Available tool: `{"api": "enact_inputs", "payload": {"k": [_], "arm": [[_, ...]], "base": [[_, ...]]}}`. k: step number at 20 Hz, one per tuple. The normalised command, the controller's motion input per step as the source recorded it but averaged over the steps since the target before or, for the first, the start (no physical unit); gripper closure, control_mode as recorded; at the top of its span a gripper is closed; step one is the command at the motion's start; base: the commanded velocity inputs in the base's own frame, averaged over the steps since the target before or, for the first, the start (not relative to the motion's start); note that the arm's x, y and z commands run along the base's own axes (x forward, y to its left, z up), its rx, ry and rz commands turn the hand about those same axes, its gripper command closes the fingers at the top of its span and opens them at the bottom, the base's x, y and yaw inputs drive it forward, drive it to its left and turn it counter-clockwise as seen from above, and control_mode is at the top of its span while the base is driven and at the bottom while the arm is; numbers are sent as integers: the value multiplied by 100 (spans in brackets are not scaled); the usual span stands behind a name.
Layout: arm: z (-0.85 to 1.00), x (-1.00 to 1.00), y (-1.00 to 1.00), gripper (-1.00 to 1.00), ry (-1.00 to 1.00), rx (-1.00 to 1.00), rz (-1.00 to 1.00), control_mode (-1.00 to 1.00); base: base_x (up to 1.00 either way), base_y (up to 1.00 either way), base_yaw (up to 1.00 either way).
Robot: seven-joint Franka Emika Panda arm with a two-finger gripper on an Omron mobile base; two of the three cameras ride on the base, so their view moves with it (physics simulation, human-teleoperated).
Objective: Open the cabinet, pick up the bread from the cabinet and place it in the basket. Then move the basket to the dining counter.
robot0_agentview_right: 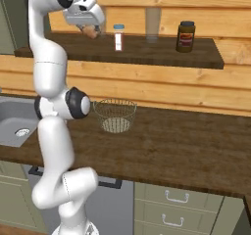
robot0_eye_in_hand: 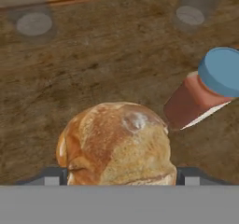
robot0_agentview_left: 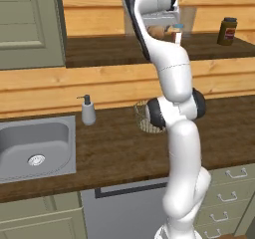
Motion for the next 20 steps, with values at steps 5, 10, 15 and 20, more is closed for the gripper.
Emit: {"api": "enact_inputs", "payload": {"k": [5,10,15,20], "arm": [[-1,-100,0,100,-4,1,9,-100],[23,-63,10,100,70,-2,0,-100],[-7,-67,-2,100,63,-2,0,-100],[-27,-100,-31,100,12,0,0,-100]], "base": [[0,0,0],[0,0,0],[0,0,0],[0,0,0]]}}
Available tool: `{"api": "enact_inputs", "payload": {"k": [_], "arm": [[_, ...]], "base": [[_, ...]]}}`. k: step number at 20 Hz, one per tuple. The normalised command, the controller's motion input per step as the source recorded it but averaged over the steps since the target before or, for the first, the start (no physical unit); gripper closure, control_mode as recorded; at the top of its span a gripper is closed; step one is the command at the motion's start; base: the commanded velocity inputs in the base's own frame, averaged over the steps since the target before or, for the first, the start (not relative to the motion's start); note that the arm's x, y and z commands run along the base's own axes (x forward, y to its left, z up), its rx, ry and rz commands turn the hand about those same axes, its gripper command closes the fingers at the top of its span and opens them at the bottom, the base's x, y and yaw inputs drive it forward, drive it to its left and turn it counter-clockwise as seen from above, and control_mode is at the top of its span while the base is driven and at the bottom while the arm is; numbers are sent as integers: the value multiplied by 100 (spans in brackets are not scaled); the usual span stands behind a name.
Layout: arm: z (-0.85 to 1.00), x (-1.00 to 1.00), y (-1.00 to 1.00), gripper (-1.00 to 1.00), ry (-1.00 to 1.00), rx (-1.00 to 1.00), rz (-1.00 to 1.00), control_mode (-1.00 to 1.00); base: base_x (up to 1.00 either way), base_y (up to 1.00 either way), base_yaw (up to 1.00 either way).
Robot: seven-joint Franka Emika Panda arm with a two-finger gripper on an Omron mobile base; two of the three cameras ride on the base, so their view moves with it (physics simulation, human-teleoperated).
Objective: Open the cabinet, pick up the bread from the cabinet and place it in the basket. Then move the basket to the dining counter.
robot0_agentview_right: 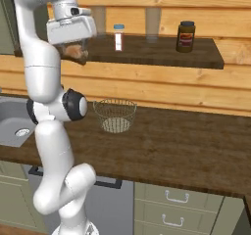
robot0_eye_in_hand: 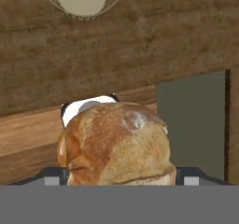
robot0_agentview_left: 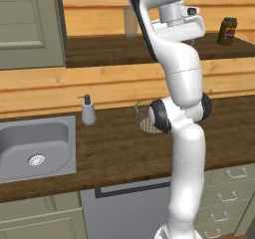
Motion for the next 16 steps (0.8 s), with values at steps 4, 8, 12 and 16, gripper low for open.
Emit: {"api": "enact_inputs", "payload": {"k": [4,8,12,16], "arm": [[-17,-100,-12,100,42,-2,0,-100],[-8,-99,-1,100,73,-8,0,-100],[-4,-96,-1,100,74,-5,0,-100],[-1,-100,0,100,5,0,0,-100]], "base": [[0,0,0],[0,0,0],[0,0,0],[0,0,0]]}}
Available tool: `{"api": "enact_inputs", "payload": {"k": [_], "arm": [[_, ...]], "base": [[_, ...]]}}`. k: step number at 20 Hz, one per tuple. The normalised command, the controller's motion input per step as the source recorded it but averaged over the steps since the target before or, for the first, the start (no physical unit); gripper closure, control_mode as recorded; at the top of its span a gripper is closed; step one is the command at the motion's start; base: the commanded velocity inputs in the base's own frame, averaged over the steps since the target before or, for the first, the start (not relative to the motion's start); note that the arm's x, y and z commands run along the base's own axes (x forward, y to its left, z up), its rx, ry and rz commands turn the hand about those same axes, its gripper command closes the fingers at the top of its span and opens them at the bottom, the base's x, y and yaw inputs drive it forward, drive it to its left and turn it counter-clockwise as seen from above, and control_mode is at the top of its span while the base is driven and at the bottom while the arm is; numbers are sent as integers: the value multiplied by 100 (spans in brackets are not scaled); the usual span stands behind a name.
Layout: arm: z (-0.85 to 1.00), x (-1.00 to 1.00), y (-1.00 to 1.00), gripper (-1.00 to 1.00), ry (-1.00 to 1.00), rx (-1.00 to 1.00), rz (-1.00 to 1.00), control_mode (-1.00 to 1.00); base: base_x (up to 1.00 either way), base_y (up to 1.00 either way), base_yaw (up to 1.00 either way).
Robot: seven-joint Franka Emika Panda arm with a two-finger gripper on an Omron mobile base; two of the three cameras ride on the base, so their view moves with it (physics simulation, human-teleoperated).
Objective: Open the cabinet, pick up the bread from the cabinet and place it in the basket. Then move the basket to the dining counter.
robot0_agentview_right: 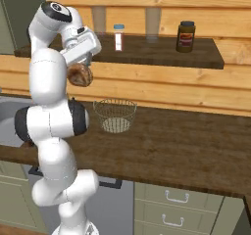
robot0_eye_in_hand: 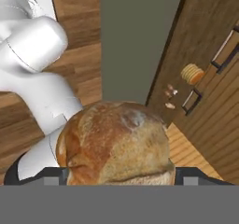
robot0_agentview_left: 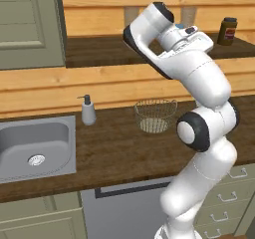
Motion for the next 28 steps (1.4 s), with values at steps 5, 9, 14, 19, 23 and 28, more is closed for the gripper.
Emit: {"api": "enact_inputs", "payload": {"k": [5,9,14,19,23,28], "arm": [[-5,-76,0,100,-26,10,0,-100],[-52,-38,0,100,-33,14,2,-100],[-69,-1,0,100,-40,0,9,-100],[-43,7,0,100,-55,-1,16,-100],[-58,29,-1,100,-53,0,14,-100],[-70,62,-20,100,-41,0,8,-100]], "base": [[0,0,0],[0,0,0],[0,0,0],[0,0,0],[0,0,0],[0,0,0]]}}
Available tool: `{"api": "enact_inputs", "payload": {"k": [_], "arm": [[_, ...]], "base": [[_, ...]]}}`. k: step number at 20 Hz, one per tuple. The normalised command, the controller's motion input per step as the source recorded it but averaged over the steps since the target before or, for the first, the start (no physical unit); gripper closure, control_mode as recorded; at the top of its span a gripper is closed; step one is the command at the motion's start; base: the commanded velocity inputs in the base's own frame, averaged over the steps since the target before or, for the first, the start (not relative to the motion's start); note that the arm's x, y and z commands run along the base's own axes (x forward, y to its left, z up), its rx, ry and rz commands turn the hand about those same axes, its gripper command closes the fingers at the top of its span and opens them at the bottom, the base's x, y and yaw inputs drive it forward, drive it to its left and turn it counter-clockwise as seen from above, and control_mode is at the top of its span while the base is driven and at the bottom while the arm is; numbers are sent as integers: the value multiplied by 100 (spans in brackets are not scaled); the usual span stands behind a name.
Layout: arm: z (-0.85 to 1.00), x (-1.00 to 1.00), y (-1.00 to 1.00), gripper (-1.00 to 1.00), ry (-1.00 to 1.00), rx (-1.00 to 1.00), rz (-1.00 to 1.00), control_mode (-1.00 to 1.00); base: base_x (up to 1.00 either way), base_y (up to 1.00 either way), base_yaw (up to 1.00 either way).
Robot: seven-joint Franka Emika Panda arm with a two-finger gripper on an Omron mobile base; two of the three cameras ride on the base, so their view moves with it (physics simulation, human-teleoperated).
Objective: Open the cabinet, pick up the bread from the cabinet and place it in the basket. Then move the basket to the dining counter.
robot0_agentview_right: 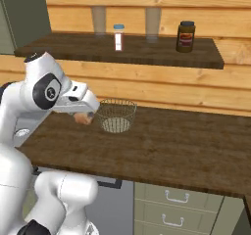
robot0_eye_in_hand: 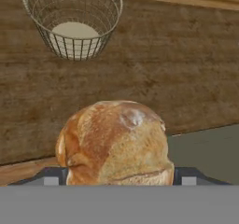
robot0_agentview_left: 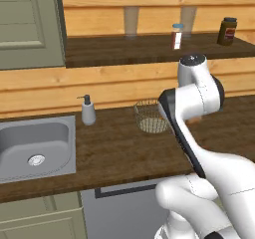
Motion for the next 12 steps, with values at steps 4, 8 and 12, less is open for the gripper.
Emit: {"api": "enact_inputs", "payload": {"k": [4,8,12], "arm": [[0,82,-31,100,-9,12,0,-100],[0,88,-13,100,0,24,1,-100],[0,73,0,100,0,29,5,-100]], "base": [[0,0,0],[0,0,0],[0,0,0]]}}
